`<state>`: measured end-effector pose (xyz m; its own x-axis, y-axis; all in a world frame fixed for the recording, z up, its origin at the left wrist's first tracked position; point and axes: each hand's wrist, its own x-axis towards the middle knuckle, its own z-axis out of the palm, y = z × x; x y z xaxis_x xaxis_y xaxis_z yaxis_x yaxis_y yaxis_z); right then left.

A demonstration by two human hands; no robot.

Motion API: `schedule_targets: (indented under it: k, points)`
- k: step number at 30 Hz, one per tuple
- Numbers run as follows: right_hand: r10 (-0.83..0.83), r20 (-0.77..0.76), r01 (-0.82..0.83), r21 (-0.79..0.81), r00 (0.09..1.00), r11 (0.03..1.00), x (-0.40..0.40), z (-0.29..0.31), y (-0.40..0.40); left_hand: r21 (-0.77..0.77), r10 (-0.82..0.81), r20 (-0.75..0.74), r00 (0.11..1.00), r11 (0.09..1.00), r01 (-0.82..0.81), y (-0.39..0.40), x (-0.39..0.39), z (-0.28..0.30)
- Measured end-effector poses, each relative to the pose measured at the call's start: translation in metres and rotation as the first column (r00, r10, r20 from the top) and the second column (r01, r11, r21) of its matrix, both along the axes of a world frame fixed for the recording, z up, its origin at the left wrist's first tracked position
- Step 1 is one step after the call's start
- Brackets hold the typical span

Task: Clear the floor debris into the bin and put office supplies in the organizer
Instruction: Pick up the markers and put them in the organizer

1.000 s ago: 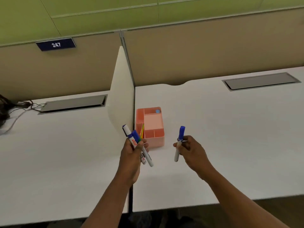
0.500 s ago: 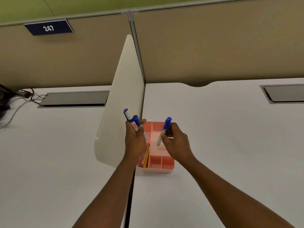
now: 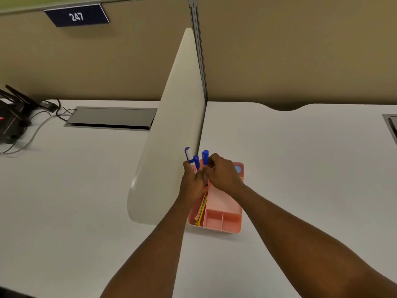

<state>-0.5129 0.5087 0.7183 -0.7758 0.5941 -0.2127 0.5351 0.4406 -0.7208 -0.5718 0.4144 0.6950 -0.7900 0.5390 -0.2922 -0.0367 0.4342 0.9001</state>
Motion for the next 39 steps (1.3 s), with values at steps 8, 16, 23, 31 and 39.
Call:
schedule_targets:
  k: [8,16,23,31,39]
  points:
    - [0.037,0.14,-0.042,0.033,0.989,0.999,-0.013,-0.007,0.001,-0.113,-0.189,-0.016,0.982,0.976,0.186,-0.009,0.0,-0.013]
    - [-0.026,0.167,-0.003,0.176,0.986,0.984,-0.007,-0.006,0.001,-0.169,-0.187,-0.061,0.98,0.97,0.175,-0.004,-0.002,-0.008]
    - [-0.115,0.044,0.102,0.223,0.992,0.97,0.014,-0.006,0.002,-0.279,-0.098,-0.121,0.988,0.958,0.061,-0.013,-0.003,-0.003]
    - [-0.181,-0.062,0.189,0.169,0.982,0.967,0.063,-0.011,-0.04,-0.313,-0.123,-0.443,0.888,0.949,-0.025,-0.059,0.044,0.0]
    - [-0.215,-0.019,0.215,0.172,0.976,0.961,0.101,-0.023,-0.072,-0.51,-0.247,-0.287,0.926,0.857,0.071,-0.079,0.069,-0.007]
